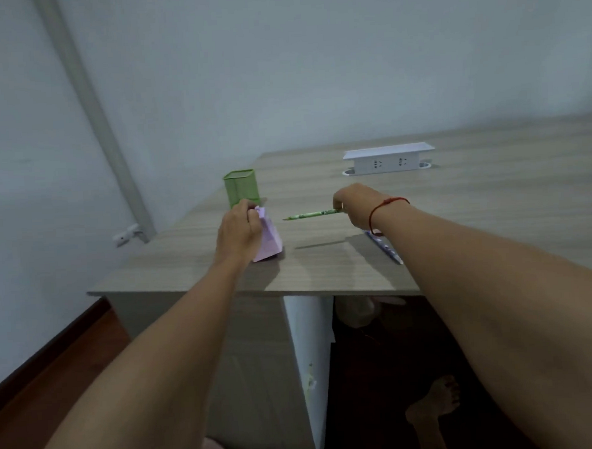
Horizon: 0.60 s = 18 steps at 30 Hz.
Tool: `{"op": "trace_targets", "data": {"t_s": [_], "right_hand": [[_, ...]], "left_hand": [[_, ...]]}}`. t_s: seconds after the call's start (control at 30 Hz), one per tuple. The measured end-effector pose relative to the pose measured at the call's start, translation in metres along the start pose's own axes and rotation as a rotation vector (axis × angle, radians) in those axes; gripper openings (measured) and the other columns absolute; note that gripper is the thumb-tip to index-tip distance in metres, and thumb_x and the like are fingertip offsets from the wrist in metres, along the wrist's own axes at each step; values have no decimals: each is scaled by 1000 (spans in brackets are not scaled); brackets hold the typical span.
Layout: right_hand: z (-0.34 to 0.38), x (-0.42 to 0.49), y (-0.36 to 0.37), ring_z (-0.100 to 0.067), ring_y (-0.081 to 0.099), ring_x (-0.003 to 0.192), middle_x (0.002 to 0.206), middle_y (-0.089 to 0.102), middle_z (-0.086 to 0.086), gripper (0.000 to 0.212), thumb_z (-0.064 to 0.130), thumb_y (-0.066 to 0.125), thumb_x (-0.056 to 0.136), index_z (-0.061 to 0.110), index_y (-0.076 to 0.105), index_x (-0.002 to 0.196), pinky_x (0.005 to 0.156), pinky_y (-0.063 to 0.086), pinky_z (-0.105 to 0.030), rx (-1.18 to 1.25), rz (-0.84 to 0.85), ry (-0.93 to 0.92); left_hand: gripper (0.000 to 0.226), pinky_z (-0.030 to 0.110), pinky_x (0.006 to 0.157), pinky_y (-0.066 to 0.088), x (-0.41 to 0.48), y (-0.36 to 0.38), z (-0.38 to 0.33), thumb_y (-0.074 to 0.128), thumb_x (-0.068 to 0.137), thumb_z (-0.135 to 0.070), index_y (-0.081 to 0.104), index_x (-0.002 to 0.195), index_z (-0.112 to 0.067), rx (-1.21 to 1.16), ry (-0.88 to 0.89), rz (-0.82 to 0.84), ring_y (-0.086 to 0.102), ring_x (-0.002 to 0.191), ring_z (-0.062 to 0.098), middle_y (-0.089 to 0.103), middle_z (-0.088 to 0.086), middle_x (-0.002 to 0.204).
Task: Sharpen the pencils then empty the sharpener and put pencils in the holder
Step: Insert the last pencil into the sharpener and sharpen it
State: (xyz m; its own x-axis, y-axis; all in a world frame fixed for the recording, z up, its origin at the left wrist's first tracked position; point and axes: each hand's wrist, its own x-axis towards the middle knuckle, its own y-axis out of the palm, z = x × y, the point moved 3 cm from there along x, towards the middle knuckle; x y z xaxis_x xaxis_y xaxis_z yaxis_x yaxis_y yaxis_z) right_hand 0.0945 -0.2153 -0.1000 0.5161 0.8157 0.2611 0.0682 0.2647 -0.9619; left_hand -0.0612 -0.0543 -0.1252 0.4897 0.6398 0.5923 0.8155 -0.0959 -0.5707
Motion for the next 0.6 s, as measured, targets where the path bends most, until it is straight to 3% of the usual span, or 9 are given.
{"op": "trace_targets", "data": {"t_s": [0.27, 0.47, 0.6], "right_hand": [[58, 4, 0, -33, 59, 109, 126, 57, -16, 42, -11, 42, 89, 9, 58, 122, 86, 47, -34, -5, -8, -71], [55, 2, 2, -33, 60, 110, 126, 59, -14, 35, -1, 46, 93, 13, 63, 120, 92, 48, -35, -19, 7, -64], [53, 0, 10, -34, 61, 107, 118, 64, -16, 27, 6, 47, 95, 9, 68, 112, 90, 50, -35, 18, 55, -64]], "left_hand": [[30, 31, 69, 39, -5, -33, 20, 31, 94, -12, 59, 102, -9, -59, -116, 52, 54, 87, 28, 63, 17, 103], [46, 34, 76, 39, -16, -23, -2, 26, 80, -25, 62, 102, -7, 18, 24, 66, 56, 97, 33, 65, 16, 107], [50, 34, 77, 38, -16, -21, -5, 23, 77, -26, 61, 100, -6, 34, 9, 4, 53, 98, 34, 65, 16, 107]]}}
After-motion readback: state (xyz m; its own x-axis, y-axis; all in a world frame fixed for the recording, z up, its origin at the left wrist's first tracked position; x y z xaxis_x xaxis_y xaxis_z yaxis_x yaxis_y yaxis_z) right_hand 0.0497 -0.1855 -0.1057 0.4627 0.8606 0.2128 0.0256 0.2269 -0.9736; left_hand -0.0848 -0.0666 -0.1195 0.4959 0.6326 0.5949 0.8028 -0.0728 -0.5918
